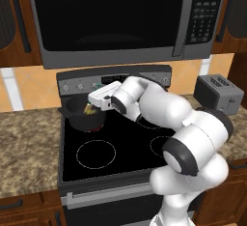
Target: Put the potato and cucumber in the pot. Retrieve the spatula and lightly stir the vegetables in the pot.
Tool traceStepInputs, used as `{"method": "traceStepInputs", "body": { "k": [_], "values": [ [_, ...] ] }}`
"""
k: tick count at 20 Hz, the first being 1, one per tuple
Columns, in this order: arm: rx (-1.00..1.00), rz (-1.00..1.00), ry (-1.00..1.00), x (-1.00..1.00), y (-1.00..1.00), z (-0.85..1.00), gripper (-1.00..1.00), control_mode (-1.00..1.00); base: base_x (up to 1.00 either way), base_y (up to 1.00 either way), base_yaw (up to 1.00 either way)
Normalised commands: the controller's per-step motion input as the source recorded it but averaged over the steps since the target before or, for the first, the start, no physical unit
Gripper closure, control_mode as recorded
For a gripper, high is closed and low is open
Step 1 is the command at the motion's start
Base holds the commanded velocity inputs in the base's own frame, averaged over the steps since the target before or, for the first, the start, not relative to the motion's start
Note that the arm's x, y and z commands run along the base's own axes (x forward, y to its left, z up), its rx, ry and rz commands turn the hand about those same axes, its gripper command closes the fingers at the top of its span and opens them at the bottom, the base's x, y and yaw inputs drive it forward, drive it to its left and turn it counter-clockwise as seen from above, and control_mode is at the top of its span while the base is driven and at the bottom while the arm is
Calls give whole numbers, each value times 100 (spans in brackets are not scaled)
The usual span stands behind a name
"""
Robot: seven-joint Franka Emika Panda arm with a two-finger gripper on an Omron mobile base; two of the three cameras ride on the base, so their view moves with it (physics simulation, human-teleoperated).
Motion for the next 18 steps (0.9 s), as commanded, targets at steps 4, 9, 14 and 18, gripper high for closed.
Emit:
{"method": "traceStepInputs", "body": {
  "k": [4, 9, 14, 18],
  "values": [
    [0, 0, 0, 30, 16, -17, 100, -100, 0, 0, 0],
    [0, -5, 0, 30, 11, -24, 100, -100, 0, 0, 0],
    [-2, -15, 0, 27, 6, -25, 100, -100, 0, 0, 0],
    [0, -12, 0, 26, 23, -45, 100, -100, 0, 0, 0]
  ]
}}
